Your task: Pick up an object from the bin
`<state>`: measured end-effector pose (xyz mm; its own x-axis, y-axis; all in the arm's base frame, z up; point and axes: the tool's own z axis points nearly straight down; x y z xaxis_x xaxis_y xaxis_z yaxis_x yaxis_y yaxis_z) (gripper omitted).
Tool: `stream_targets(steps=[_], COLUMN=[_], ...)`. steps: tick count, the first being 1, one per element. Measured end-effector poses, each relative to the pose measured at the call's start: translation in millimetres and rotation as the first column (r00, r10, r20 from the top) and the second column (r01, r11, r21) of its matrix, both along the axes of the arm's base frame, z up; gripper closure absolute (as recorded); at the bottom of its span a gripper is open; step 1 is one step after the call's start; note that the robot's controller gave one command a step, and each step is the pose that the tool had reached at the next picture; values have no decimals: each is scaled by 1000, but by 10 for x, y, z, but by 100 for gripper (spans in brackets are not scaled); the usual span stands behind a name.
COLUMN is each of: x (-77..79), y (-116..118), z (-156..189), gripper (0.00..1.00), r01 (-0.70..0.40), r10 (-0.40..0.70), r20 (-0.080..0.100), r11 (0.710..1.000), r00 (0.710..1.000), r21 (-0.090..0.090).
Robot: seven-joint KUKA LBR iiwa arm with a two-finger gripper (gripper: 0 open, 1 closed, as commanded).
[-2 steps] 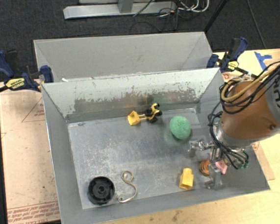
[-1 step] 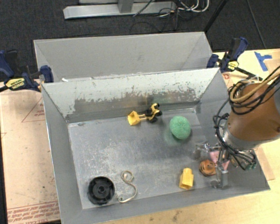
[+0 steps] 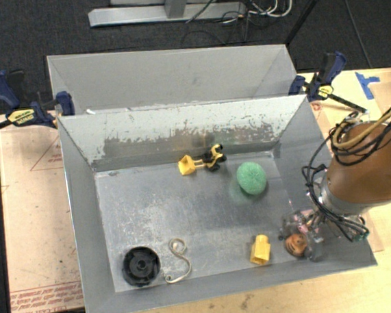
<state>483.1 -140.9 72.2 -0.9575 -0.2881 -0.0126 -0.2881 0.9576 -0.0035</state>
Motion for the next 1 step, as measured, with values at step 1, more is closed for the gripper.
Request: stream_targets(steps=[1], x=[-1], y=[0], z=[0], gripper=[100], r01=[0], r10=[0], r20=[0], r11=[1000], r00=[1000], r21=[0])
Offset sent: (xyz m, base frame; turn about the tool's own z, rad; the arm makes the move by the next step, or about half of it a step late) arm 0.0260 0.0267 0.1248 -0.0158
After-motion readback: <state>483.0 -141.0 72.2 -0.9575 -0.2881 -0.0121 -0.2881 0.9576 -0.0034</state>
